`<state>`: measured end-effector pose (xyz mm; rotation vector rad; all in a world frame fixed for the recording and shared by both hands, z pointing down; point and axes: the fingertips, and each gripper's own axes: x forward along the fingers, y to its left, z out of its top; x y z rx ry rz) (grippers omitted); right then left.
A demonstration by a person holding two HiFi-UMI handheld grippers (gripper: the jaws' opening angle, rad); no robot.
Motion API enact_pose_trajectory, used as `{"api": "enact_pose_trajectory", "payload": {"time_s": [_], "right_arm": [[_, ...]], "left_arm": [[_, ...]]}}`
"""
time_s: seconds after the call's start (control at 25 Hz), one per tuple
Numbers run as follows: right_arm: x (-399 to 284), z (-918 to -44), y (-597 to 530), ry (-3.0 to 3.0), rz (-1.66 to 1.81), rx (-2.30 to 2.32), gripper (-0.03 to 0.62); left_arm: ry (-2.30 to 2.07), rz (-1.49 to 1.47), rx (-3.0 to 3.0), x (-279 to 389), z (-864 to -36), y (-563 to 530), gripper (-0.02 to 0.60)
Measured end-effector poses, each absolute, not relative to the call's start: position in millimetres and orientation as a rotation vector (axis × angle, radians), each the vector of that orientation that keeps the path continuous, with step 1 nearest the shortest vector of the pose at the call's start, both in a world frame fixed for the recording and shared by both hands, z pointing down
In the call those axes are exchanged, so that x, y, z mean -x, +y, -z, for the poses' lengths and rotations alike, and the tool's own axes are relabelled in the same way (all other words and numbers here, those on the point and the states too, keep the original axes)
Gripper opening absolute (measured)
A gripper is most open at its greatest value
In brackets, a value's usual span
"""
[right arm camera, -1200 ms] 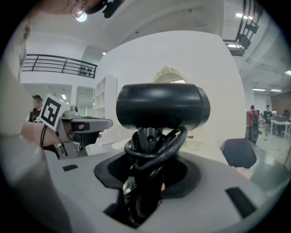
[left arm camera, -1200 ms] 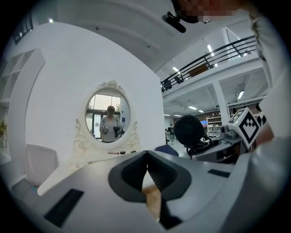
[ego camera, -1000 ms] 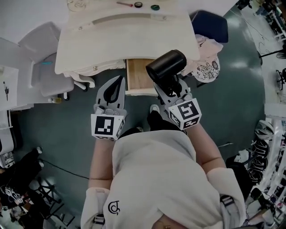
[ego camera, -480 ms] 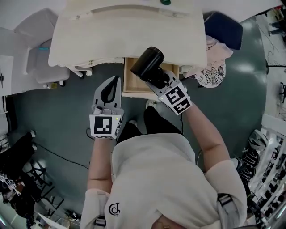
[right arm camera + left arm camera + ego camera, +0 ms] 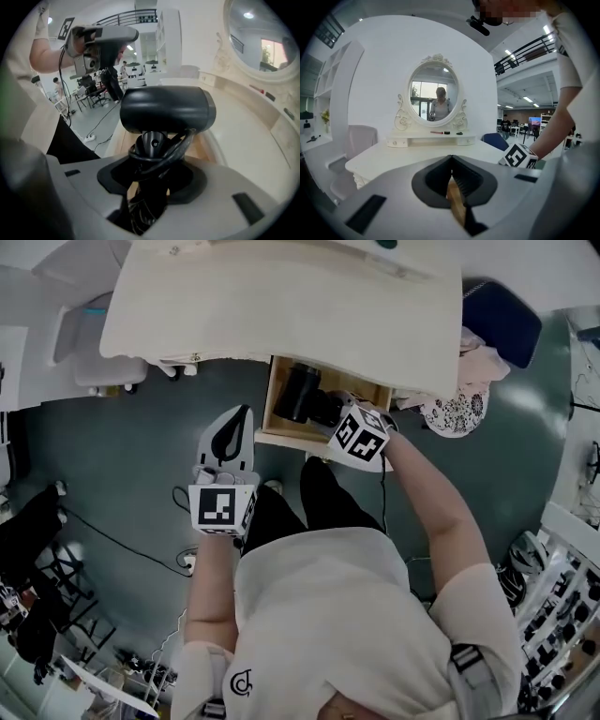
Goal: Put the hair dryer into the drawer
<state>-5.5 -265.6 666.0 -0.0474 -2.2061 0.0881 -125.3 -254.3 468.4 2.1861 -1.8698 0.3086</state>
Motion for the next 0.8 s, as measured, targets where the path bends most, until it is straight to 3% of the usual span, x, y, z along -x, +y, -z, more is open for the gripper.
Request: {"api": "enact_pose_trajectory", "payload": {"time_s": [0.8], "right_arm": [[-9,-785,-236,-1.835,-0.072,0.343,0.186]], "left_arm": [[-1.811,-0.342,-2.179,118,-493,-260,0.012]]}}
